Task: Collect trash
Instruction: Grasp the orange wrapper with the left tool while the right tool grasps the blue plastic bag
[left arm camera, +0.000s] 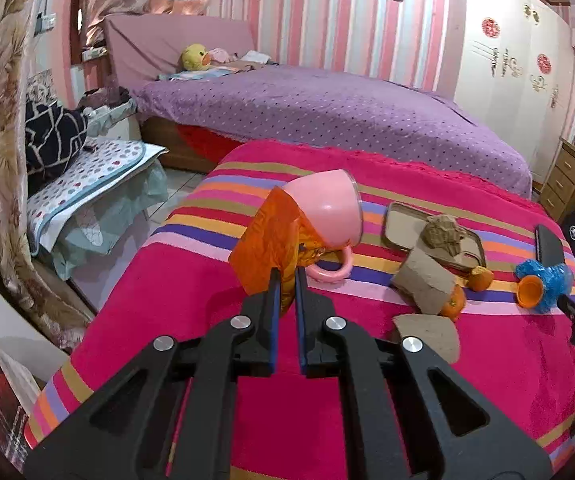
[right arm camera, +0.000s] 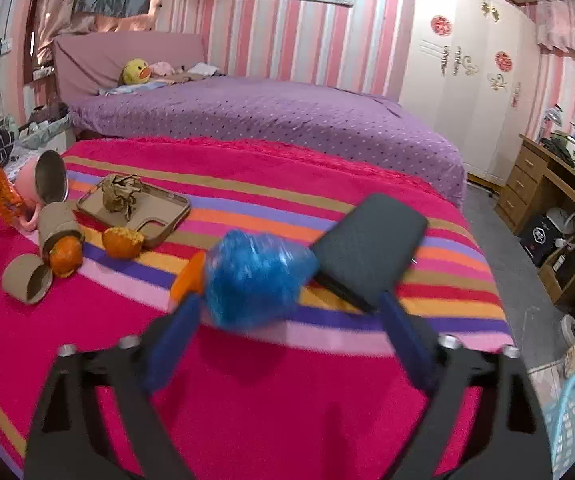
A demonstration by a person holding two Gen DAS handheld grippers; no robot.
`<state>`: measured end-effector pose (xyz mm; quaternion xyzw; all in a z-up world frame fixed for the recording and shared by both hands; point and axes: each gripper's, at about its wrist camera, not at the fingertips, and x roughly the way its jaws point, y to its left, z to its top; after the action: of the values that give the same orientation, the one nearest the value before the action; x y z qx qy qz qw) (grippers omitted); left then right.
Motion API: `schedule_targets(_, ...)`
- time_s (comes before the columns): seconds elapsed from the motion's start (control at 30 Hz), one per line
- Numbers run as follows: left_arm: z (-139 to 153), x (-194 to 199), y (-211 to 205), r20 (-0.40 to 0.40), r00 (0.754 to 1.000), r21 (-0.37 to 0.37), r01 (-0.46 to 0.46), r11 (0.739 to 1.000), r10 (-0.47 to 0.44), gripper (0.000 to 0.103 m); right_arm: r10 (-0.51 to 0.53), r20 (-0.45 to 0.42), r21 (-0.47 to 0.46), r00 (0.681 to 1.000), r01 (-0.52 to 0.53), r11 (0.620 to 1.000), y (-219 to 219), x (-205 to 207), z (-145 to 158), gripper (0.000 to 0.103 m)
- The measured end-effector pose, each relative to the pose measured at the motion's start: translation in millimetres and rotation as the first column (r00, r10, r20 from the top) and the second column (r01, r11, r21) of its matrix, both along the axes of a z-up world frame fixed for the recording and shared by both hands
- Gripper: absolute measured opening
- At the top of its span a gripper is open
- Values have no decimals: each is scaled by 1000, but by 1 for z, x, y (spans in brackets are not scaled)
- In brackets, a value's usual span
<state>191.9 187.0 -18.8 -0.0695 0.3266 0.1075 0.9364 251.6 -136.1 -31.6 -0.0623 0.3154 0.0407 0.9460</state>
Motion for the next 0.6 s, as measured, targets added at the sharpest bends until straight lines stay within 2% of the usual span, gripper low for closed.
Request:
schedule_targets(0.07,-1,0,2,-4,1000,-3,-3,1000,3,5,11,-30,35,999,-10,999,0,17,-2,69)
schedule_targets(0.13,0,1,-1,-1,1000,6,0,1000,0,5,29,-63,63,998,-25,998,2,28,-7,51)
schedule_targets(0.23,3,0,-7,11,1000,22,7,1000,-8,5,64,-92,71,994,-57,996,7,33,-13,32)
schedule_targets(0.4,15,-7,-23,46,998,31,40,999,-42,5,54,-3,24,999,-54,998,1,7,0,28)
schedule_targets(0.5,26,-17,-38,81,994,37,70,997,-73,5,15,59,50,998,-18,999,-22,-18,15,28)
schedule_targets(0.6,37,-27,-57,116,987,55,108,993,-114,5,-9,83,70,997,3,998,-43,-38,27,28)
